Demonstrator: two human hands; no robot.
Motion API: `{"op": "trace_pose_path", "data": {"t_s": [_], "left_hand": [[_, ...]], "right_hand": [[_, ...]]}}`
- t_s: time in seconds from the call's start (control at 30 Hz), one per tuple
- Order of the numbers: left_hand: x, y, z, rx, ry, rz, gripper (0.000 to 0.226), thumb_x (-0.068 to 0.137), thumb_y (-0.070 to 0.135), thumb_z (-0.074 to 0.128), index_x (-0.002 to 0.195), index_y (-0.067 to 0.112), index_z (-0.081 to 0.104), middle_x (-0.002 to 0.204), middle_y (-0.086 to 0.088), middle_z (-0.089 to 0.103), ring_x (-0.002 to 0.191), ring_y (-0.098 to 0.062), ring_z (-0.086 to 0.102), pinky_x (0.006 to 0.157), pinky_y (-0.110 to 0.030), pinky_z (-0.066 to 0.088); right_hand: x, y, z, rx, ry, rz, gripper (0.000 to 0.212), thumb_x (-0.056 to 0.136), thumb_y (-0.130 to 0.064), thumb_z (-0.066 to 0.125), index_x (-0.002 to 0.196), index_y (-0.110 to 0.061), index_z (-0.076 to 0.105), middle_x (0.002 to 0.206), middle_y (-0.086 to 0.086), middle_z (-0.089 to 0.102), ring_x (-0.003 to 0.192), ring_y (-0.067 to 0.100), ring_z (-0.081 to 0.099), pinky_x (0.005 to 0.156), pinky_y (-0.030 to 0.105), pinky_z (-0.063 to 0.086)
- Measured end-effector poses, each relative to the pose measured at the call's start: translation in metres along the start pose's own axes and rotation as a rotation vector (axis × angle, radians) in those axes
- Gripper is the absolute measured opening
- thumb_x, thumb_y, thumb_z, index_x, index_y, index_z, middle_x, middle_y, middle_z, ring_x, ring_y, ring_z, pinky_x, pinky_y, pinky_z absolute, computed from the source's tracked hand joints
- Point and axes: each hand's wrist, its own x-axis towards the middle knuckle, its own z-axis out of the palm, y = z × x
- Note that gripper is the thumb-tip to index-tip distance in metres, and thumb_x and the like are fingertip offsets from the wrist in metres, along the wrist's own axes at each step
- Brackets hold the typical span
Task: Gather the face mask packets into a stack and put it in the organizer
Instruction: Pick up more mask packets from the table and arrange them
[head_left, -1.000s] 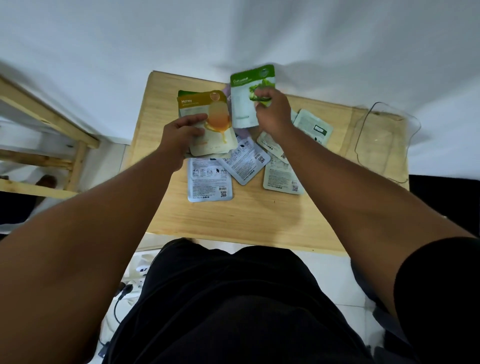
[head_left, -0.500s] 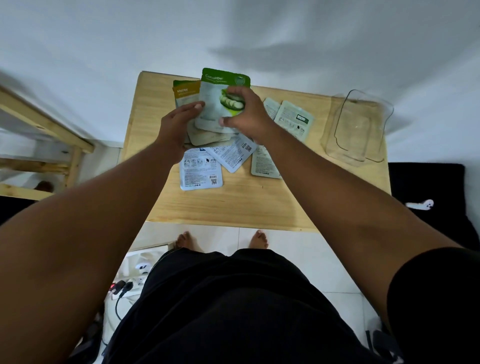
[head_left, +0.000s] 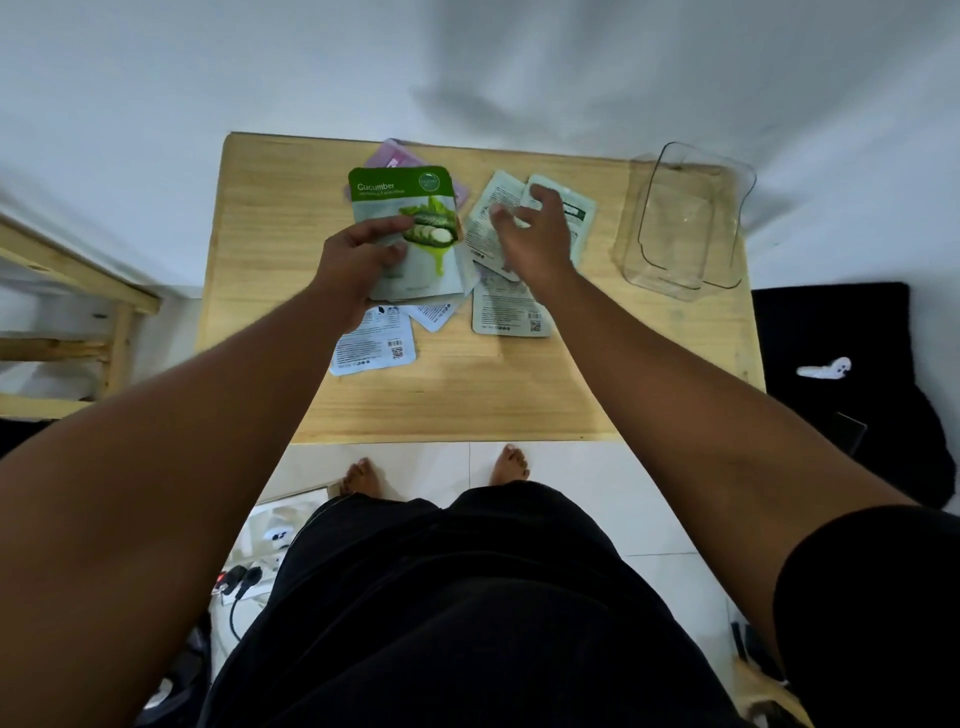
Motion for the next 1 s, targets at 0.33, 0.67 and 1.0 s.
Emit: {"op": "trace_pose_path", "data": {"t_s": [0.33, 0.67, 1.0], "left_hand": [[0.020, -0.032, 0.030, 0.051, 0.015, -0.040, 0.032, 0.087, -0.003, 0.063, 0.090, 0.025, 0.077, 0.099, 0.001, 0.071, 0.098, -0.024, 0.066, 0.061, -0.032, 0.061], [0.035, -0.035, 0.030, 0.045, 0.056, -0.054, 0.030, 0.087, -0.001, 0.064, 0.091, 0.026, 0.077, 0.101, 0.003, 0.070, 0.103, -0.024, 0.065, 0.085, -0.053, 0.059], [0.029, -0.014, 0.024, -0.016, 0.038, -0.024, 0.043, 0.088, -0.006, 0.062, 0.120, 0.021, 0.073, 0.119, 0.002, 0.070, 0.114, -0.025, 0.066, 0.090, -0.046, 0.059]], "right_hand": [[0.043, 0.061, -0.039, -0.351, 0.201, 0.059, 0.069, 0.072, -0.049, 0.081, 0.125, -0.017, 0.053, 0.131, 0.010, 0.049, 0.123, 0.028, 0.053, 0.099, 0.034, 0.045], [0.047, 0.046, -0.035, -0.077, 0.155, 0.097, 0.092, 0.064, -0.001, 0.087, 0.139, -0.017, 0.038, 0.123, 0.002, 0.050, 0.104, 0.015, 0.055, 0.064, 0.008, 0.051], [0.008, 0.004, -0.011, -0.090, 0.099, -0.192, 0.061, 0.080, -0.001, 0.063, 0.139, -0.007, 0.047, 0.110, 0.007, 0.070, 0.095, 0.019, 0.067, 0.079, 0.029, 0.057]]}}
